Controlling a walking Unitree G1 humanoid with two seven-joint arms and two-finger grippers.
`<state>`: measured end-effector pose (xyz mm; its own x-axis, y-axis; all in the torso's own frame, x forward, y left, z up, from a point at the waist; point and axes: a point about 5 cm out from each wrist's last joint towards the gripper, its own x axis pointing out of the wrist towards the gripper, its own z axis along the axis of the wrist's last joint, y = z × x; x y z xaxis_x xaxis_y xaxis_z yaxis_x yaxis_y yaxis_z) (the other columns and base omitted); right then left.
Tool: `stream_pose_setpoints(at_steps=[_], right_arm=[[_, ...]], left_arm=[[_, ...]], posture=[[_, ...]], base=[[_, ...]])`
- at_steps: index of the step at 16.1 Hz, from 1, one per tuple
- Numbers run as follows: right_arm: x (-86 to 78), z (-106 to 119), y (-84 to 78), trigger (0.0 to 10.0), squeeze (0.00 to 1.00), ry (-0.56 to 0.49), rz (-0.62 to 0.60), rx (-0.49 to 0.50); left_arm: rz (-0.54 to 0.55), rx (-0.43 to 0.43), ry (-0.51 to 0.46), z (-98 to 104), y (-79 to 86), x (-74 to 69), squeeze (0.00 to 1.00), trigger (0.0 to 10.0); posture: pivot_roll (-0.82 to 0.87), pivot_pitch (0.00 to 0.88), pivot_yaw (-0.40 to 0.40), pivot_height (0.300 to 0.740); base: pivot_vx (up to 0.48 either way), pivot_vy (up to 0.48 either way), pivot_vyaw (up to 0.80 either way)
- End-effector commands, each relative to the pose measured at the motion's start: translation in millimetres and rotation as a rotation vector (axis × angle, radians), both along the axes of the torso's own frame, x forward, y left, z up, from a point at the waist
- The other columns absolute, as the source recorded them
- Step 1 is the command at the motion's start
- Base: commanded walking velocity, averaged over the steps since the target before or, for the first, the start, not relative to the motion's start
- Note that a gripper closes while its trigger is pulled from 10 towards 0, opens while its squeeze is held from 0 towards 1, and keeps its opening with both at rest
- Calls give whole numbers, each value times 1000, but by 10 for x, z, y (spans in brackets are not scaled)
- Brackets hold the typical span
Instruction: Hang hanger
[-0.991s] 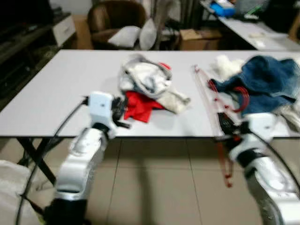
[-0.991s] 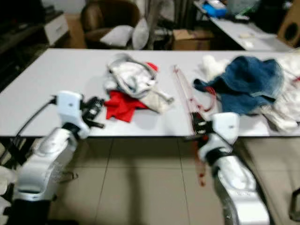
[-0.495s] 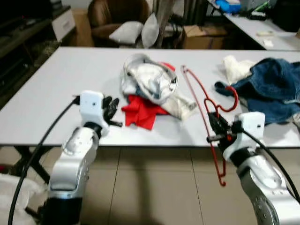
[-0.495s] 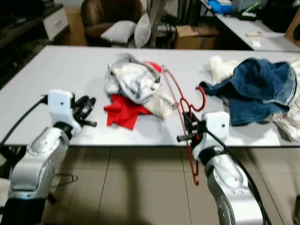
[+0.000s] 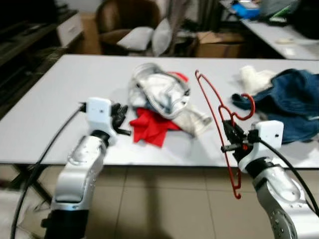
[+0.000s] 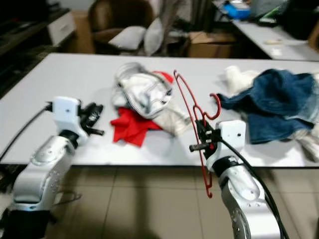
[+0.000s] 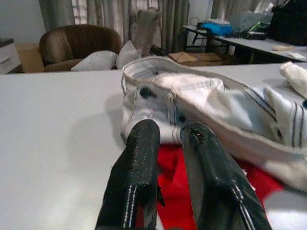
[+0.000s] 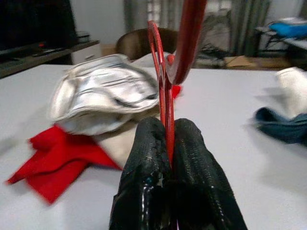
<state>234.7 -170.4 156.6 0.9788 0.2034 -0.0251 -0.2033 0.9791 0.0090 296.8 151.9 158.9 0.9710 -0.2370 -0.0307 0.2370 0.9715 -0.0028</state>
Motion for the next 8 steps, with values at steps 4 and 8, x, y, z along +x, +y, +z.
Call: stream_pose_setpoints(at_steps=[4,8], right_arm=[[23,25,-63,10000,0,-14,-12,-19],[24,25,-54,10000,0,-23,-8,-30]], left_arm=[[-34,-5,-20,33,-95,42,0,10000],[-28,-4,-29,47,-84,67,0,10000]], posture=[[-70,0,21,740],[-70,0,24,740]], base=[[330,0,-405],[331,0,0]])
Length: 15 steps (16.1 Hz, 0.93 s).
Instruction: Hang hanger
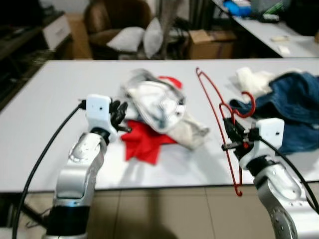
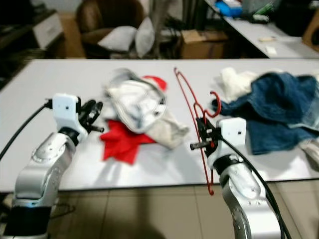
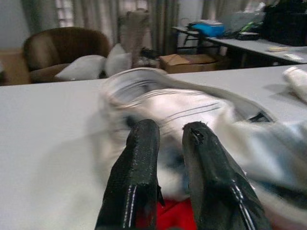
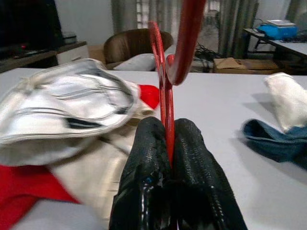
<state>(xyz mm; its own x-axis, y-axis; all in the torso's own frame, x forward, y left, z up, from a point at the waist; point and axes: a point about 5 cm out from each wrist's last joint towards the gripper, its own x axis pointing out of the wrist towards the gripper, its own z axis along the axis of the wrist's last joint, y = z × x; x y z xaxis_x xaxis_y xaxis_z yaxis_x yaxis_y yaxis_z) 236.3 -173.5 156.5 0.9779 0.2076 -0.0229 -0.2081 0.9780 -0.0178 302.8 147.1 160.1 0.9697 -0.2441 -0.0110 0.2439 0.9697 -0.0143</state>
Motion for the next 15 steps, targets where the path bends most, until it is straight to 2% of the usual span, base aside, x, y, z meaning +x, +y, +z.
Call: stream_pose_setpoints(at_steps=[1,8,9,10,13,14,15], right_arm=[[10,26,-19,10000,0,-16,-11,-7],[26,15,4,10000,0,-24,-10,-13],[30,16,12,10000,0,-29,-8,-10],[36,8,21,10000,0,-28,-7,-11],[47,-1,32,10000,0,-27,-7,-13],[50,-6,31,10000,0,-26,-7,-14],[49,-4,39,10000,0,-27,-6,-16]], left_arm=[[-22,12,-13,35,-42,13,0,10000],[-33,18,-20,45,-51,63,0,10000],[-4,23,-12,38,-32,88,0,10000],[21,-32,34,-4,1,123,980,10000],[15,-29,35,-3,37,186,1000,10000],[38,5,67,-35,71,243,1000,10000],[63,3,78,-37,106,285,1000,10000]], posture=[[-70,0,26,740],[-67,0,35,740],[-65,0,34,740],[-60,0,30,740],[-59,0,35,740],[-57,0,41,740],[-49,0,32,740]], base=[[330,0,0],[330,0,0],[281,0,0],[0,0,0],[0,0,0],[0,0,0],[0,0,0]])
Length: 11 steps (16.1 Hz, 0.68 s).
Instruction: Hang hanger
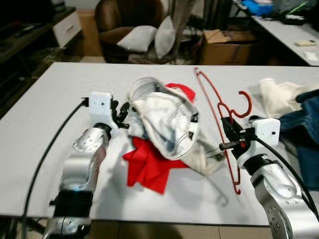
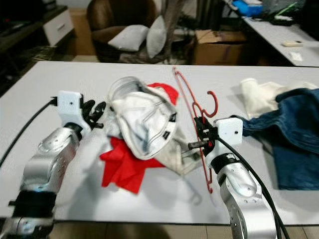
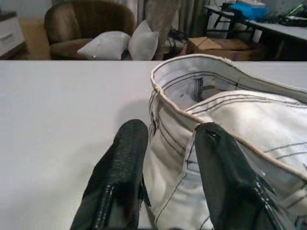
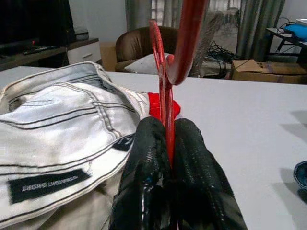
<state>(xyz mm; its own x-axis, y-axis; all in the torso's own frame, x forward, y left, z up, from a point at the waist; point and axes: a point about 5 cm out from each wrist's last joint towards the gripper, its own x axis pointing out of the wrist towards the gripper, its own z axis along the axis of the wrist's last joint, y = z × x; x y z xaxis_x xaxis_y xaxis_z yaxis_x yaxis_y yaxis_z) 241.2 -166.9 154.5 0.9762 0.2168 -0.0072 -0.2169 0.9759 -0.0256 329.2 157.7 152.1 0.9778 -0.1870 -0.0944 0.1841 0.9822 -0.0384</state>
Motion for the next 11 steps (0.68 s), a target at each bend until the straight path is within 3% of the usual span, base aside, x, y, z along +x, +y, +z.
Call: stream_pose_setpoints(at_steps=[1,6,7,8,11], right_arm=[[25,28,-31,10000,0,-8,-15,-11],[80,21,-13,10000,0,6,0,-68],[73,24,-18,10000,0,6,-1,-73],[65,21,-17,10000,0,7,1,-77],[50,-13,-10,10000,0,26,7,-88]], left_arm=[[17,5,2,58,14,86,1000,10000],[-21,-63,63,8,22,291,1000,10000],[-22,-81,79,0,24,324,306,10000],[-28,-89,93,-6,24,362,0,10000],[0,-49,103,-11,40,489,0,10000]], posture=[[-46,0,29,740],[-57,0,53,740],[-56,0,53,740],[-58,0,53,740],[-67,0,53,740]], base=[[0,0,0],[0,0,0],[0,0,0],[0,0,0],[0,0,0]])
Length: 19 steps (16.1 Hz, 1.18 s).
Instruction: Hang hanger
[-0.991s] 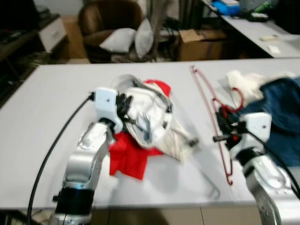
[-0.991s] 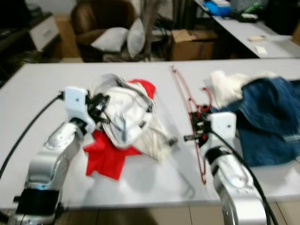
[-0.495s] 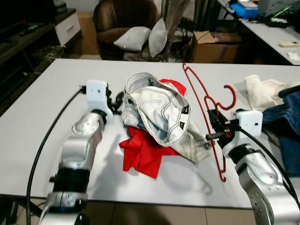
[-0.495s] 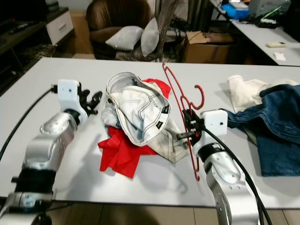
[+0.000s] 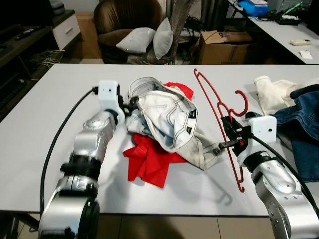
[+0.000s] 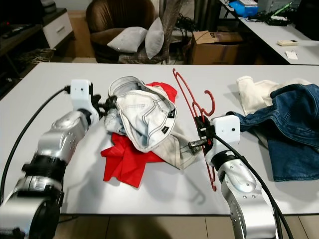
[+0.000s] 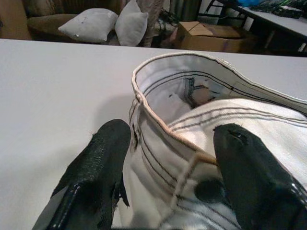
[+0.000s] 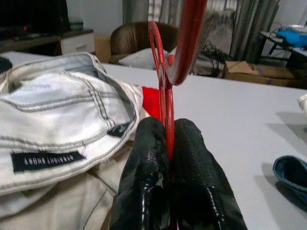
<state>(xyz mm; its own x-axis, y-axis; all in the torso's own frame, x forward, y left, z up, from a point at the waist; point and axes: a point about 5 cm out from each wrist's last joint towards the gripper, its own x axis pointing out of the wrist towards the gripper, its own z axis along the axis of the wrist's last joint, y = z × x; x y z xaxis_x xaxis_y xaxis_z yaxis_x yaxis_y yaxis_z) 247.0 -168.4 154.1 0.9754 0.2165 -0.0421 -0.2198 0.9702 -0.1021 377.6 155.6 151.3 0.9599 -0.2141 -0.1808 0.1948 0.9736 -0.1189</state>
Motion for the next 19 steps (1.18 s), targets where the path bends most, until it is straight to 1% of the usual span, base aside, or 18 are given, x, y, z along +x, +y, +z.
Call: stream_pose_setpoints(at_steps=[1,2,3,4,7,9,11,12,14,15,16,18,19], right_arm=[[-12,-1,-2,10000,0,11,3,-6],[-20,4,1,10000,0,11,3,-6],[-33,5,4,10000,0,13,3,-7],[-48,1,-10,10000,0,17,1,-13],[-71,4,-18,10000,0,23,1,-27],[-77,11,-34,10000,0,27,-2,-31],[-87,0,-14,10000,0,35,6,-41],[-100,-12,-4,10000,0,42,12,-49],[-112,-17,-3,10000,0,47,11,-49],[-120,-19,-3,10000,0,50,10,-51],[-130,-31,1,10000,0,59,9,-56],[-139,-42,10,10000,0,66,9,-59],[-150,-48,18,10000,0,71,10,-62]], left_arm=[[23,3,2,13,50,30,0,10000],[25,-9,3,22,49,44,0,10000],[33,-57,12,33,48,64,0,10000],[52,-131,32,39,50,88,0,10000],[49,-134,79,6,49,95,0,10000],[9,-305,84,168,-45,106,0,10000],[-47,-284,103,202,-105,104,0,10000],[-78,-248,137,178,-129,85,0,10000],[-93,-223,158,166,-125,59,0,10000],[-91,-166,172,152,-96,32,0,10000],[-68,-42,193,86,-27,-3,0,10000],[-27,-37,220,27,24,-18,0,10000],[1,5,223,13,74,-27,0,10000]], posture=[[-70,0,53,740],[-75,0,54,740],[-81,0,56,740],[-86,0,57,740],[-91,0,59,740],[-91,0,62,740],[-89,0,66,740],[-90,0,71,740],[-89,0,75,740],[-87,0,78,740],[-85,0,79,740],[-85,0,81,740],[-86,0,85,740]], base=[[0,0,0],[0,0,0],[0,0,0],[0,0,0],[0,0,0],[0,0,0],[0,0,0],[0,0,0],[0,0,0],[0,0,0],[0,0,0],[0,0,0],[0,0,0]])
